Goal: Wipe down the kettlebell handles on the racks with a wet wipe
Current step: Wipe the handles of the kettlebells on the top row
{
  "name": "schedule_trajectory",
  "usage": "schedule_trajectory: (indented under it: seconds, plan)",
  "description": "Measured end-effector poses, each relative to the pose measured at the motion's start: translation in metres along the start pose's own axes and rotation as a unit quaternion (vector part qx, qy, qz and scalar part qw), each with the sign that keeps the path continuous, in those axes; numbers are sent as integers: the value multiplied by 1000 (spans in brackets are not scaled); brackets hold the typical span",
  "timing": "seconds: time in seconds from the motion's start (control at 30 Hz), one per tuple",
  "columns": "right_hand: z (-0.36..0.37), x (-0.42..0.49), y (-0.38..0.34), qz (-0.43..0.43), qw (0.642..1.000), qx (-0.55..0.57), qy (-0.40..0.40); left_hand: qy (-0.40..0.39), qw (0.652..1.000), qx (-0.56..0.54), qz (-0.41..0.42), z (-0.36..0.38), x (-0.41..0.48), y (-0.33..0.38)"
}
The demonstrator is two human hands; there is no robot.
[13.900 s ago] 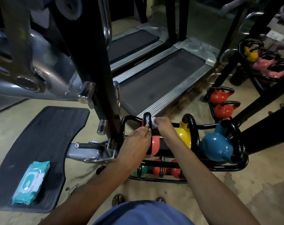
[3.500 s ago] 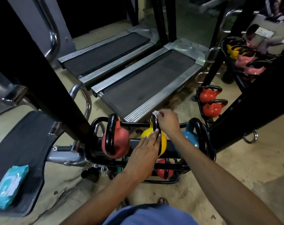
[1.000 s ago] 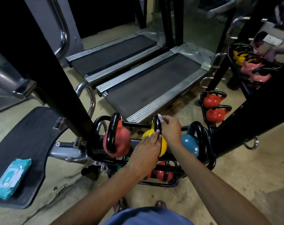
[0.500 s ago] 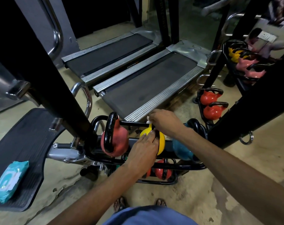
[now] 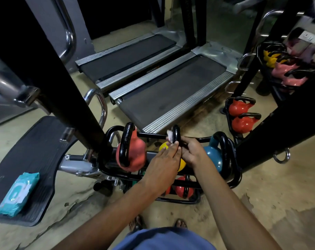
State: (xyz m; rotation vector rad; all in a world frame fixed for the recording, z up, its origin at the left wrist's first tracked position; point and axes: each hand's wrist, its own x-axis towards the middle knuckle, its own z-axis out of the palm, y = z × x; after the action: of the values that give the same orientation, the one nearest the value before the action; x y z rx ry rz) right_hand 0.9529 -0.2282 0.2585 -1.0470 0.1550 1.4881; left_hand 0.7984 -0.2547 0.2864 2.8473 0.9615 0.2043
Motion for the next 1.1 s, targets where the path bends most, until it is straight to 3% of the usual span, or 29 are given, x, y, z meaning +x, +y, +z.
schedule_trajectory:
  seconds: [0.07, 0.13, 0.2, 0.27, 0.33, 0.4, 0.5, 0.53, 0.6, 0.7, 0.73, 0.87, 0.9, 1.03, 1.1]
  plan:
    - [-12, 4, 4, -111, 988, -82, 69, 0, 1000, -4, 0, 2, 0, 0]
    - [-13, 0, 7, -269, 920, -259, 116, 1, 1000, -8, 1, 1, -1, 1]
    - [-9, -7, 11, -426, 778, -448, 116, 4, 1000, -15, 2, 2, -1, 2]
    - [-2, -6, 6, -517, 640, -564, 73, 6, 1000, -20, 1, 1, -1, 1]
    - [3, 1, -9, -505, 554, -662, 5, 0, 1000, -11, 4, 2, 0, -1]
    - [5, 2, -31, -449, 498, -740, -42, -6, 1000, 2, 7, 4, 1, -2]
    - [8, -10, -56, -398, 346, -839, -137, -5, 1000, 3, 3, 3, 0, -1]
    - [10, -12, -61, -390, 310, -850, -168, -4, 1000, 2, 2, 3, 0, -1]
    - [17, -9, -68, -367, 290, -866, -177, -7, 1000, 6, 5, 4, 1, -1]
    - [36, 8, -78, -324, 336, -873, -143, -17, 1000, 20, 15, 2, 1, 0]
    - [43, 11, -79, -314, 320, -883, -139, -18, 1000, 21, 15, 0, 0, 0]
    - [67, 9, -74, -278, 180, -922, -203, -4, 1000, 12, 10, -3, 1, 1]
    - [72, 8, -74, -267, 168, -927, -200, -3, 1000, 10, 8, -1, 1, 2]
    - [86, 14, -82, -252, 184, -939, -145, 8, 1000, 3, -3, 3, 2, 2]
    - [87, 12, -76, -252, 167, -941, -151, 8, 1000, 0, 3, 2, 2, 2]
